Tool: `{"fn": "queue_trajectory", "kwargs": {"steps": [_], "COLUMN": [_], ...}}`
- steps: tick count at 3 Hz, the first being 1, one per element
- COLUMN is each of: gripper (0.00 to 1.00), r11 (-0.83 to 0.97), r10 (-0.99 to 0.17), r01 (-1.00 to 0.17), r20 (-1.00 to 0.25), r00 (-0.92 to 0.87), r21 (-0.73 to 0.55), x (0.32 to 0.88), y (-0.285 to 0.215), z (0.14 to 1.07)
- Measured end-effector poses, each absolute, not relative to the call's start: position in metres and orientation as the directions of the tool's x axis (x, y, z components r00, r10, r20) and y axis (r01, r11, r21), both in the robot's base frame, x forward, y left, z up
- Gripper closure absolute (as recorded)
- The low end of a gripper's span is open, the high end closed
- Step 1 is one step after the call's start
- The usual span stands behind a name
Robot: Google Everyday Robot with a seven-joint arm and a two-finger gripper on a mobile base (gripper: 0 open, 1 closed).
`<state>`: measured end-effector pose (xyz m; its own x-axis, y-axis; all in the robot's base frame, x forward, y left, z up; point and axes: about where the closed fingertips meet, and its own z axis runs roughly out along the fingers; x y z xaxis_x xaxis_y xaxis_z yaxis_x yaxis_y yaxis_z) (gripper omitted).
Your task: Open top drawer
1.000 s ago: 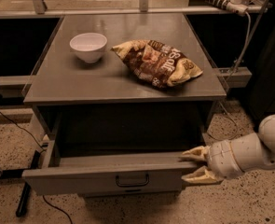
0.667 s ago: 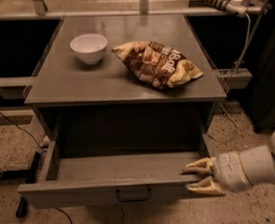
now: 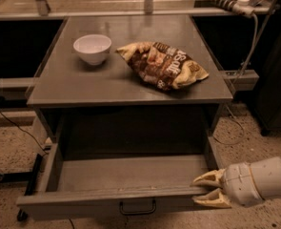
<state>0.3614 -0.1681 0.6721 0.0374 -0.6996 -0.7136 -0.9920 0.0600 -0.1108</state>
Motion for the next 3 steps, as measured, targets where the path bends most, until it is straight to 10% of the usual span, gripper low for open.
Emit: {"fn": "queue_trajectory", "kwargs": {"steps": [3], "gripper": [0.12], "r11": [0.054], "r10": [-0.686], "r01": [-0.993], "r20": [-0.726], "r00": [0.038], "r21": [-0.103], "x": [0.343], "y": [-0.176], "z": [0.667]}}
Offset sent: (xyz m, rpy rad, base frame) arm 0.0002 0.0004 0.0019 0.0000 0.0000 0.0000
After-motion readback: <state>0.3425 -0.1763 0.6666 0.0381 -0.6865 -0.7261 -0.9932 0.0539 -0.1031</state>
